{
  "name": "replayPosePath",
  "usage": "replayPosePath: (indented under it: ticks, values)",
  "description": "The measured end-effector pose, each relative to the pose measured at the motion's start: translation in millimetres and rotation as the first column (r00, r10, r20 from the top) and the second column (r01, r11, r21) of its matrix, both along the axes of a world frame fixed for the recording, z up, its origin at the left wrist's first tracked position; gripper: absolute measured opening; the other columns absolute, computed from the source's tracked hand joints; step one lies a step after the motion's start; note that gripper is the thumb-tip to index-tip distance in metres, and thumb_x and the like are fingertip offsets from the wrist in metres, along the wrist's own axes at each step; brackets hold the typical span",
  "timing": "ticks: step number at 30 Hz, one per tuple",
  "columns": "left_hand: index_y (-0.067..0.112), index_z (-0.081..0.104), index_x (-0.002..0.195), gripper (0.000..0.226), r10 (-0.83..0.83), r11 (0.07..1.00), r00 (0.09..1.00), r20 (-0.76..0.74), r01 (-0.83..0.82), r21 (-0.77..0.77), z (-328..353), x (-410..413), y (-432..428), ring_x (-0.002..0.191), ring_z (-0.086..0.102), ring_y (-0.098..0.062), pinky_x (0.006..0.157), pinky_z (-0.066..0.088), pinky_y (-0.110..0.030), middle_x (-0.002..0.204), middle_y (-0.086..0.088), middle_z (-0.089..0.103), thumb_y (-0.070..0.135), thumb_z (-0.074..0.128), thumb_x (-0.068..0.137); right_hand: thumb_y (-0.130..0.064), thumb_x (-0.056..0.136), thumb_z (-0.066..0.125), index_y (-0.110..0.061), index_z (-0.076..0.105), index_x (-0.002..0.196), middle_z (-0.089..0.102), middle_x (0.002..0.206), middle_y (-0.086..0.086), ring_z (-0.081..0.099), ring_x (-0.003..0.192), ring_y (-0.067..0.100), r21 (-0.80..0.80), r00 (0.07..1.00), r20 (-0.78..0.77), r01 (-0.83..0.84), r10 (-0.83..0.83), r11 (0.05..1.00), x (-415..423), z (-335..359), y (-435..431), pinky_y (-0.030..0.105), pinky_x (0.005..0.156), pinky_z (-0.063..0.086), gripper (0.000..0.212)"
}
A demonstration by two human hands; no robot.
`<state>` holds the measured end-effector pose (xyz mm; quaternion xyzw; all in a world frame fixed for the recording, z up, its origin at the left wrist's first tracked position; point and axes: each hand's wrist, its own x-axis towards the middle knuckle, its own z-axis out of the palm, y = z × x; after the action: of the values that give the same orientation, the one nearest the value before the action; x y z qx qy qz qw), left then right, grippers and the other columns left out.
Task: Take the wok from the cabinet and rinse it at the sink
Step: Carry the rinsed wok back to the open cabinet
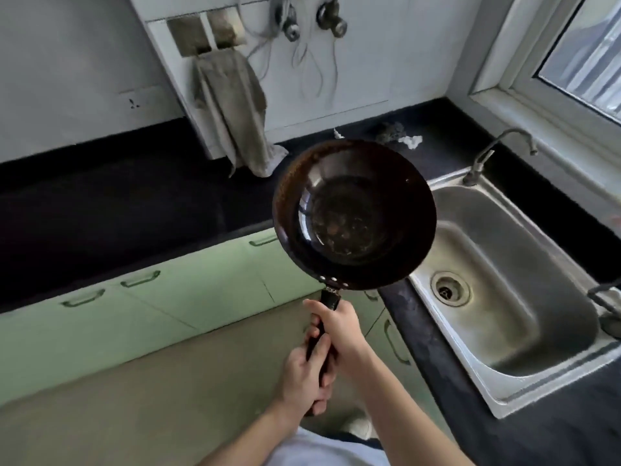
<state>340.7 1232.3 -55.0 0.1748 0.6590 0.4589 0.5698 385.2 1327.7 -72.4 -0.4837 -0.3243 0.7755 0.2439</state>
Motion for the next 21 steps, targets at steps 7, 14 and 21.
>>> replayPosePath:
  ticks: [7, 14, 21]
  values:
    - [0.007, 0.046, 0.072, 0.040, 0.246, 0.969, 0.969, -0.020, -0.246, 0.011, 4, -44, -78, 0.030, 0.028, -0.015, 0.035, 0.023, -0.019, 0.048, -0.003, 0.039, 0.036, 0.047, 0.099, -0.003, 0.088, 0.064, -0.010, 0.045, 0.070, 0.044, 0.052, 0.003, 0.040, 0.039, 0.016, -0.029, 0.967, 0.010, -0.256, 0.256, 0.966, -71, 1, -67, 0.029, 0.046, 0.041, 0.028]
    - [0.009, 0.045, 0.069, 0.040, 0.457, 0.890, 0.890, -0.008, -0.456, 0.021, -4, -94, -191, 0.033, 0.027, -0.013, 0.036, 0.024, -0.017, 0.050, -0.004, 0.039, 0.037, 0.048, 0.098, 0.001, 0.091, 0.061, -0.008, 0.046, 0.076, 0.042, 0.051, 0.002, 0.038, 0.038, 0.015, -0.070, 0.901, 0.015, -0.432, 0.434, 0.899, -143, 3, -181, 0.027, 0.044, 0.042, 0.024]
    - [0.008, 0.047, 0.075, 0.041, 0.614, 0.789, 0.788, 0.035, -0.615, 0.011, -7, -142, -315, 0.037, 0.027, -0.015, 0.038, 0.022, -0.020, 0.053, -0.005, 0.039, 0.041, 0.048, 0.098, 0.001, 0.090, 0.062, -0.007, 0.048, 0.079, 0.042, 0.052, 0.002, 0.041, 0.040, 0.016, -0.042, 0.781, 0.035, -0.622, 0.623, 0.782, -211, 0, -307, 0.029, 0.045, 0.044, 0.020]
